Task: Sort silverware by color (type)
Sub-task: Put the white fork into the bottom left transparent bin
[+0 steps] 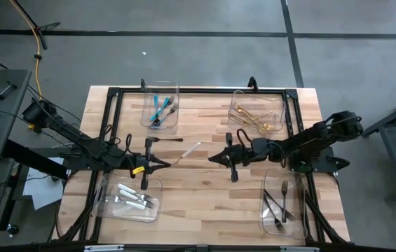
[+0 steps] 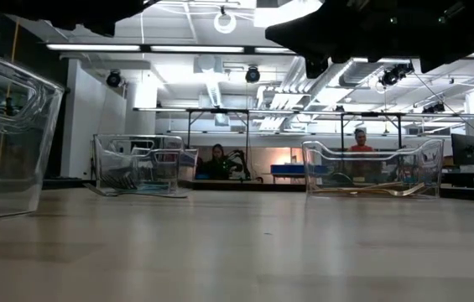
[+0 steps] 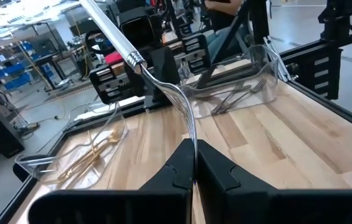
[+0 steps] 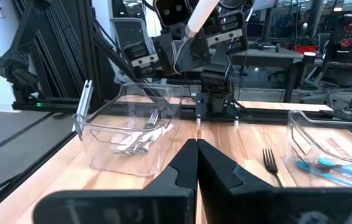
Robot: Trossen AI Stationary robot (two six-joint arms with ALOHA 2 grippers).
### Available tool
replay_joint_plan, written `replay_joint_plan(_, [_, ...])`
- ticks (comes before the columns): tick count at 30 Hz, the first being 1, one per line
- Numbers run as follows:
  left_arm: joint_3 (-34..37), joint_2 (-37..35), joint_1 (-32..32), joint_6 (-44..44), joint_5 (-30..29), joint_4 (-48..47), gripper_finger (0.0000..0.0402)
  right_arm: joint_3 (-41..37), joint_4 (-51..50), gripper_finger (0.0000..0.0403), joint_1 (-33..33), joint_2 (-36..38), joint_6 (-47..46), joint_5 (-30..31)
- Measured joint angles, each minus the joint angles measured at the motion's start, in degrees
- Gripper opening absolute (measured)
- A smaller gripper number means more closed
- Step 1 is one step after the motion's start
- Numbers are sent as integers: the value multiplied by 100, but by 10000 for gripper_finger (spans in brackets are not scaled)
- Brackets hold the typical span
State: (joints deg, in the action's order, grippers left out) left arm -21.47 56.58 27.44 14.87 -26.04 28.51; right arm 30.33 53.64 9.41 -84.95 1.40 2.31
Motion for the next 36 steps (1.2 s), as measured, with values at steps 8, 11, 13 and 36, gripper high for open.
replay_joint_plan(8, [-1,0,32,-120,0,-69,0,0,-13,0,0,0,-147,0])
replay_joint_plan(11, [-153,-9,135,-180,429,-561,0,0,-54,0,0,0,-145,0])
replay_joint_plan(13, [-559,-100,238,-567,1051,-1620,0,0,-77,0,0,-2,-141,0])
replay_joint_plan(36, [-4227,1193,3648,-7764,1909,-8703,0,0,-242,0,0,-2,-159,11])
